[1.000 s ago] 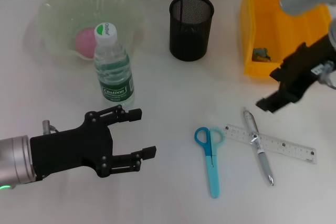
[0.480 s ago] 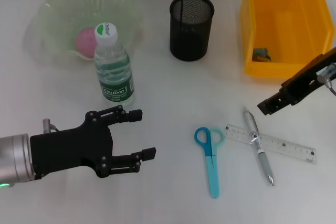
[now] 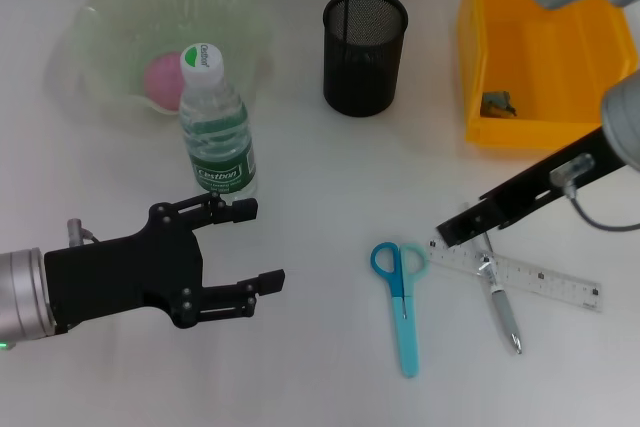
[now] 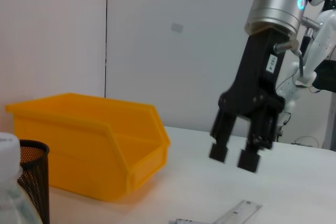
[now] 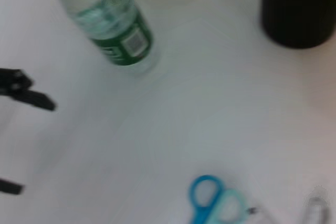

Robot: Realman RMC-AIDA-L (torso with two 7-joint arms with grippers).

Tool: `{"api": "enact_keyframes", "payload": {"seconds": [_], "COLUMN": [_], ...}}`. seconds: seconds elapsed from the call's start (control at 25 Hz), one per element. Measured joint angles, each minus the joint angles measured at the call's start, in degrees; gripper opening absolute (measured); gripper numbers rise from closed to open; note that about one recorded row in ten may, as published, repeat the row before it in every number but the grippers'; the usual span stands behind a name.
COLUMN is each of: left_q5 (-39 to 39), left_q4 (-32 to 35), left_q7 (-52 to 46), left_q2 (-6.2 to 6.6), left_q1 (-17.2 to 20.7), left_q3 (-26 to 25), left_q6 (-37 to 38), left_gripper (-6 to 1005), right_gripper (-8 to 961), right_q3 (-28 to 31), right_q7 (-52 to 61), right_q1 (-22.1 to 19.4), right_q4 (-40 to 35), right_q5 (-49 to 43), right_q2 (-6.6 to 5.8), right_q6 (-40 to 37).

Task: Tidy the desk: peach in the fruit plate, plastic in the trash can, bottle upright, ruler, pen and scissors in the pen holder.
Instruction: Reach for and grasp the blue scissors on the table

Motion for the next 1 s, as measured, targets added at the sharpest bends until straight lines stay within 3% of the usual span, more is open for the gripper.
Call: {"api": "enact_keyframes", "payload": {"seconds": [0.12, 0.24, 0.36, 0.48, 0.6, 0.72, 0.76, 0.84, 0.92, 1.0], "left_q5": [0.1, 0.2, 0.2, 0.2, 0.9, 2.3, 7.0, 14.3, 16.5, 28.7], "left_q4": [0.3, 0.5, 1.0, 3.0, 7.5, 9.7, 15.9, 25.2, 28.3, 39.8], "left_q7": [0.0, -0.6, -1.7, -4.9, -17.8, -24.1, -36.2, -50.1, -54.2, -72.6], "left_q2": [-0.01, -0.08, -0.27, -0.79, -0.87, -0.87, -0.99, -1.05, -1.08, -1.11], "left_q1": [0.0, 0.1, 0.3, 0.6, 0.4, 0.1, -0.3, -0.3, -0.3, -0.9], "left_q3": [-0.3, -1.6, -1.6, -1.4, -0.2, 0.5, 3.0, 9.0, 11.1, 18.6], "left_q6": [0.0, 0.6, 0.7, 0.6, -1.3, -2.5, -5.4, -9.0, -10.1, -14.6], "left_gripper": [810, 810, 810, 809, 809, 809, 809, 809, 809, 809], "right_gripper": [742, 741, 740, 739, 738, 735, 734, 732, 730, 728], "right_q3": [-1.7, -3.4, 0.1, 7.3, 16.9, 29.0, 33.5, 40.2, 43.6, 44.0], "right_q7": [0.0, -3.6, -15.9, -33.3, -54.6, -70.7, -75.0, -80.7, -85.4, -89.2], "right_q1": [0.2, -1.8, -8.2, -15.8, -20.4, -19.3, -17.9, -15.3, -13.6, -13.0], "right_q4": [2.6, -0.7, -5.9, -3.9, 7.5, 23.1, 28.2, 37.8, 44.7, 47.2], "right_q5": [2.0, 0.1, 2.7, 14.5, 29.1, 34.2, 33.9, 33.1, 32.6, 32.4], "right_q2": [-0.01, -0.44, -0.26, -0.42, -0.61, -1.04, -1.56, -3.1, -4.78, -5.29], "right_q6": [2.1, 4.9, 6.5, 8.6, 8.1, 5.3, 4.1, 2.3, 1.6, 1.6]}}
